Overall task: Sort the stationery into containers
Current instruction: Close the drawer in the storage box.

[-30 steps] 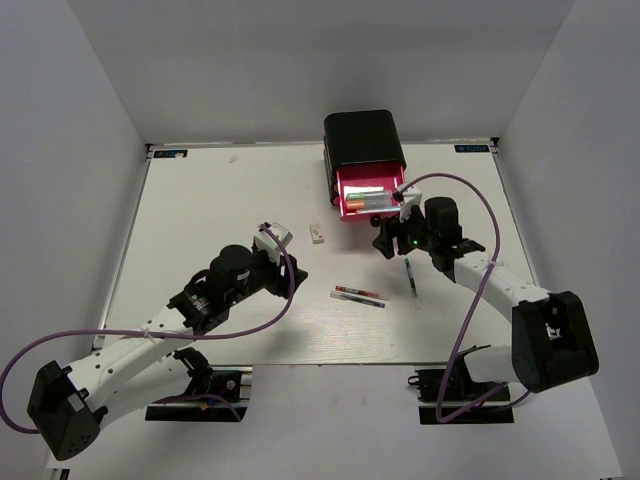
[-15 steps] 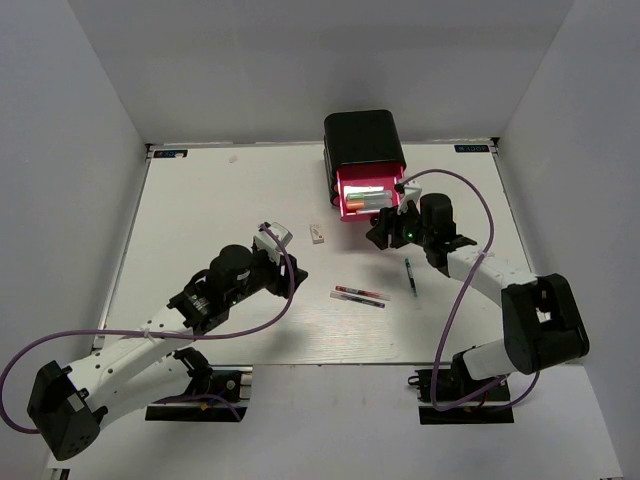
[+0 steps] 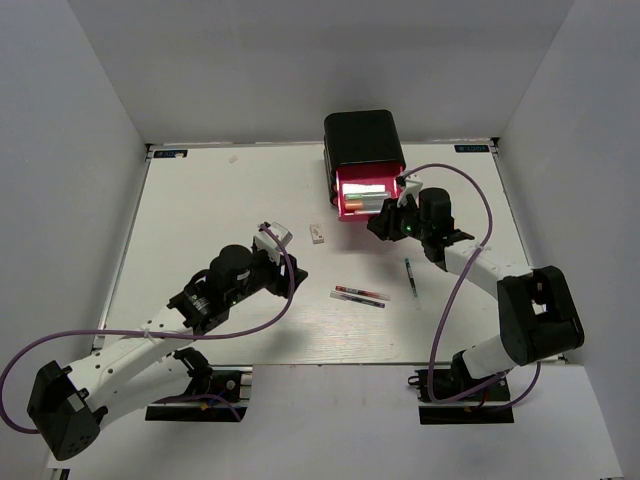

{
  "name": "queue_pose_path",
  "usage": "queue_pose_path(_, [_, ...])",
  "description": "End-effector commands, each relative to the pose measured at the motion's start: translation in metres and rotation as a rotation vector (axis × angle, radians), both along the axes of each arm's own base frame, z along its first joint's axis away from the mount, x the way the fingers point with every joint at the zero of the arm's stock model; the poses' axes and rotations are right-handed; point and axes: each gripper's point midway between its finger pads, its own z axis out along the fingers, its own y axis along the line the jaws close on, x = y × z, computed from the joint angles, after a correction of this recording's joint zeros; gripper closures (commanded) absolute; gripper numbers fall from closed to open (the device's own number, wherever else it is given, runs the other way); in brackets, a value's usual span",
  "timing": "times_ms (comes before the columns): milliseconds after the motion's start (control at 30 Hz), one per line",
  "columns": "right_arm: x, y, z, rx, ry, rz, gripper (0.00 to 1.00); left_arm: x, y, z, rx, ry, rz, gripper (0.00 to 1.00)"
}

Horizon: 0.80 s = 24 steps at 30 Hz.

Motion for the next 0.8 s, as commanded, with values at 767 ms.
queue_pose_path(767, [0.058,0.011,0.122,0.061,-0.345,-0.024,0.67,0.003,0.004,0.004,-0.015,-0.018,0.023,0.29])
